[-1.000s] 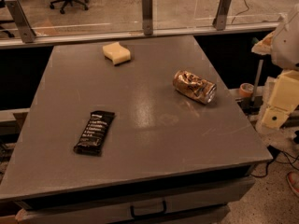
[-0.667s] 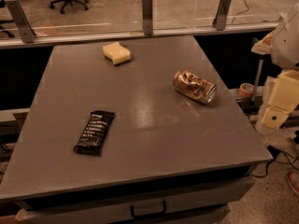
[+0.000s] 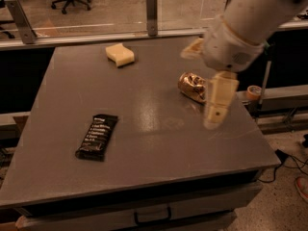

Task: Pick rxbar chocolate

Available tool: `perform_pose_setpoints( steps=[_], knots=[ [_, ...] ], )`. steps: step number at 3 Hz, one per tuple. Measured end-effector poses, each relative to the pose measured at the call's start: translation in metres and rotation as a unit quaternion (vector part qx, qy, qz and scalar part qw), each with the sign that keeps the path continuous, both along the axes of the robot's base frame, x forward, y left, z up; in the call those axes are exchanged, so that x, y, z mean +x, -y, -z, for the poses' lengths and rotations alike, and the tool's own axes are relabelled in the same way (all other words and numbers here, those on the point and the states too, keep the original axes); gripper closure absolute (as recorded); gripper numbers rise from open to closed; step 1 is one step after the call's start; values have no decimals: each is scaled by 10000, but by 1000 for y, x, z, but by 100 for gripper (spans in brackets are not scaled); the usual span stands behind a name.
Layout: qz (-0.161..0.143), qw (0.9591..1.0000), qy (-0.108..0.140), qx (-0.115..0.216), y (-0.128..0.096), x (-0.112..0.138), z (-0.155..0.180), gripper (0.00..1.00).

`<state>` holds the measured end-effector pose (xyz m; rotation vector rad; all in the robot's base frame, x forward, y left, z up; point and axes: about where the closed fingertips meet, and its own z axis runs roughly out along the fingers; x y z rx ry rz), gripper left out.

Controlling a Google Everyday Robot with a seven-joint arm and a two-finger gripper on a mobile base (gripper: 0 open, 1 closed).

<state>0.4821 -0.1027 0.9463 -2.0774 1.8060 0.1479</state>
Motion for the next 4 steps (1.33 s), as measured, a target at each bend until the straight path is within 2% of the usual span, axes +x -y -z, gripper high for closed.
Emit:
perform_pose_setpoints(
  steps=[1, 2, 3, 4],
  knots=[
    [-1377, 9894, 79, 458, -88, 6, 5, 0],
    [-1368, 9895, 79, 457, -87, 6, 5, 0],
    [-1526, 9859, 54, 677, -90, 13, 11, 0],
    [-1807, 9759, -151, 1218, -133, 32, 47, 0]
  ],
)
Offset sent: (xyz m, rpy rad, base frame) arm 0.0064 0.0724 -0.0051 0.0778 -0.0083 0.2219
